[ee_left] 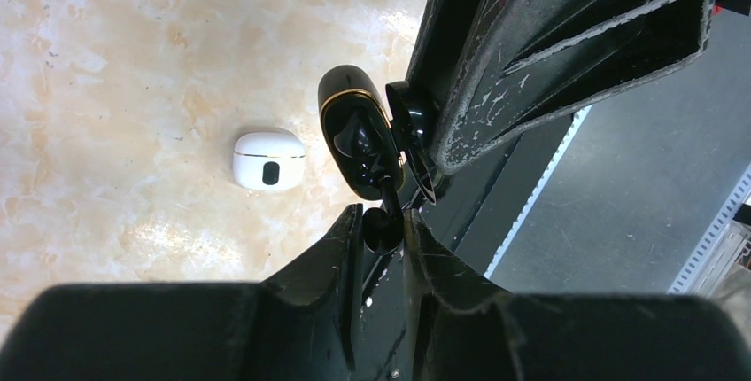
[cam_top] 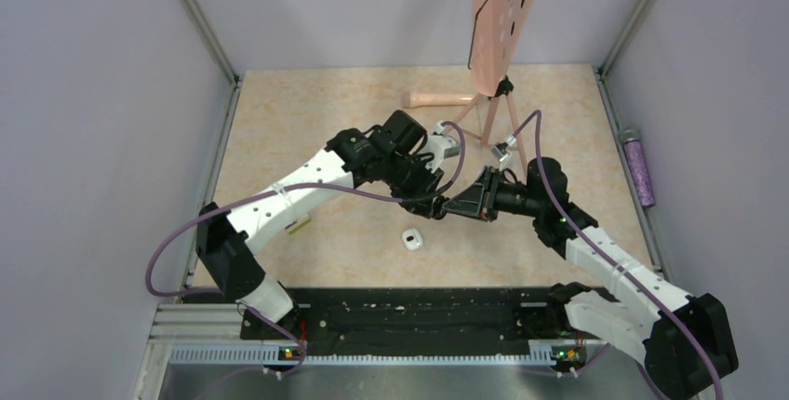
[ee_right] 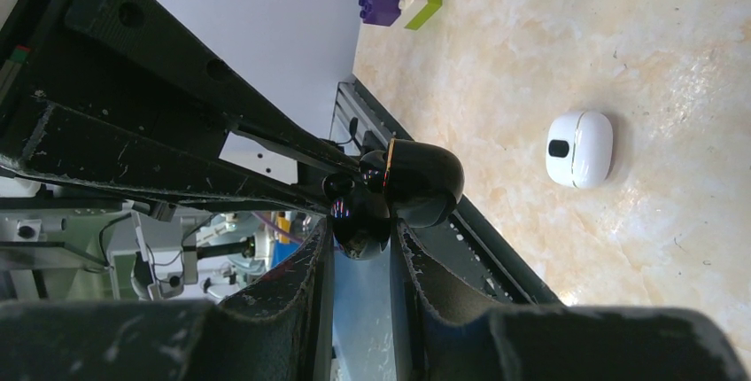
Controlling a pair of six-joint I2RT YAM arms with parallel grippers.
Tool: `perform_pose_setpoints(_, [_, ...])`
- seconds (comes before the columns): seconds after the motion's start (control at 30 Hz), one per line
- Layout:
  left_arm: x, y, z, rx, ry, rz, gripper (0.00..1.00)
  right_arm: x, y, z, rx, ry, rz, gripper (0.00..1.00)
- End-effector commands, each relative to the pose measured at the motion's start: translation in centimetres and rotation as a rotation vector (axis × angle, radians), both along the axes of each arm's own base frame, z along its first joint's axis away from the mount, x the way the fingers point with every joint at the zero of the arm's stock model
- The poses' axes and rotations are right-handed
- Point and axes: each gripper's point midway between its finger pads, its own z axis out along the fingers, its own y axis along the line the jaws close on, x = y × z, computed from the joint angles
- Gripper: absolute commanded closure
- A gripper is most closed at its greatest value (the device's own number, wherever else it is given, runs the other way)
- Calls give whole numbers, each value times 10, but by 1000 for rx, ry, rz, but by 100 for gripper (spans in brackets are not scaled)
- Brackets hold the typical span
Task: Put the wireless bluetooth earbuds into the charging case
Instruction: Adjust the left earbud in the left side groove of the charging case.
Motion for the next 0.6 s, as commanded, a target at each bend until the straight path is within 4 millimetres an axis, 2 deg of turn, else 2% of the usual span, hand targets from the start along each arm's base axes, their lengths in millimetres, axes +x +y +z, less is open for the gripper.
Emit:
perform_pose_setpoints(0.0, [-4, -10, 8, -27, 12, -16, 100, 5, 2, 32, 54, -111, 6, 100])
perform_pose_setpoints(0.57, [-7, -21, 9, -23, 28, -52, 100, 0, 14, 39, 94, -116, 36, 100])
